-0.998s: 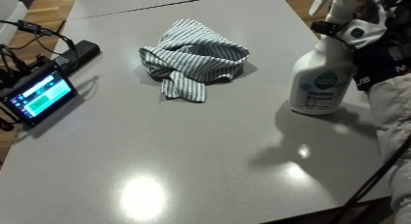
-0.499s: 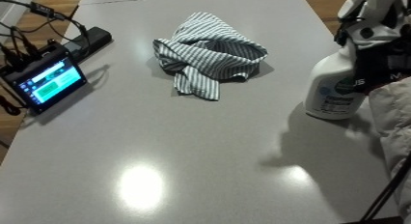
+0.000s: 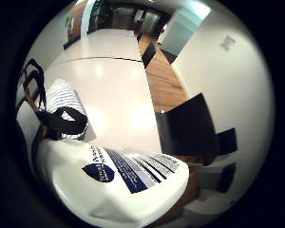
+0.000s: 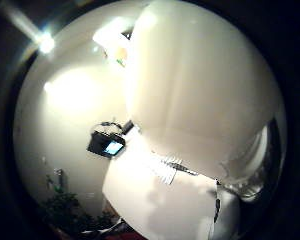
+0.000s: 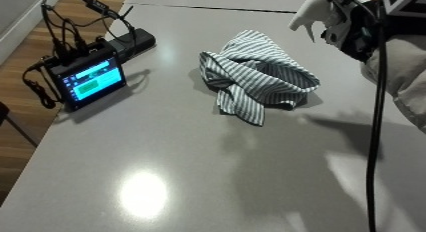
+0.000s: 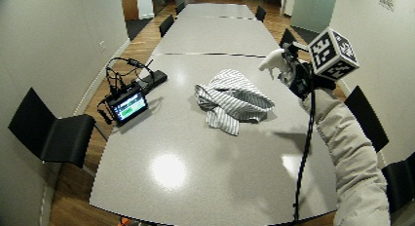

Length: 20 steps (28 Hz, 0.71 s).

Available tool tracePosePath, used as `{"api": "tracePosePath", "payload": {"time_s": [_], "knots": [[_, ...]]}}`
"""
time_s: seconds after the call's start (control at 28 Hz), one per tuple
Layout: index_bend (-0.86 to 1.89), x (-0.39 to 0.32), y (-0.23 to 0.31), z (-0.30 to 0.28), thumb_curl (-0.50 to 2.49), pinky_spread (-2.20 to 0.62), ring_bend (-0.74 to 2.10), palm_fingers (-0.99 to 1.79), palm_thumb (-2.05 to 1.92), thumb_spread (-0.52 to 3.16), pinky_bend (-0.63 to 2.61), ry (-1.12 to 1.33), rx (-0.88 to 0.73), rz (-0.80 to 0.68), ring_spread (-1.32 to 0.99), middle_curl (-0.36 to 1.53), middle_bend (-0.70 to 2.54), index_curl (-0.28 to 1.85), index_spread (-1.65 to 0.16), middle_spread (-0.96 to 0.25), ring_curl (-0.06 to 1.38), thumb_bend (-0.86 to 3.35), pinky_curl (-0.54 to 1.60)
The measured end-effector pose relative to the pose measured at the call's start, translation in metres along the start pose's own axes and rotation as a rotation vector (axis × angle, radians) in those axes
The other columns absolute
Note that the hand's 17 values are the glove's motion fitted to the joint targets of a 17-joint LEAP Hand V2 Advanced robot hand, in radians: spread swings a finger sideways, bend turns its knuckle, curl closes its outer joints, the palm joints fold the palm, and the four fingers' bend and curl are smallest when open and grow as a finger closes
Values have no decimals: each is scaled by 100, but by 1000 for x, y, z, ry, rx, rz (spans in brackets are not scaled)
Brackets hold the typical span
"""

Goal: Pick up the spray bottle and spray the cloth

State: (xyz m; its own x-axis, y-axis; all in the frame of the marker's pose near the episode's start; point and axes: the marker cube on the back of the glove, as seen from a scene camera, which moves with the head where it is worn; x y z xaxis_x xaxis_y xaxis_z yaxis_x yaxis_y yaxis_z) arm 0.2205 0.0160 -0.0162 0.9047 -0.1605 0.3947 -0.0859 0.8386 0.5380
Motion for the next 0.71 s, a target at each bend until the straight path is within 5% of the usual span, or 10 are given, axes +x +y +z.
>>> {"api": "tracePosePath", "payload": {"time_s": [0.39,0.71], "knots": [[27,-31,-22,26,69,-33,64,135,111,14,46,419,-92,-156,-25,52,63,55,-28,-21,48,-3,43],[28,-49,-23,-3,71,-33,64,135,111,11,45,-550,9,148,-25,53,63,57,-28,-21,48,-3,43]]}}
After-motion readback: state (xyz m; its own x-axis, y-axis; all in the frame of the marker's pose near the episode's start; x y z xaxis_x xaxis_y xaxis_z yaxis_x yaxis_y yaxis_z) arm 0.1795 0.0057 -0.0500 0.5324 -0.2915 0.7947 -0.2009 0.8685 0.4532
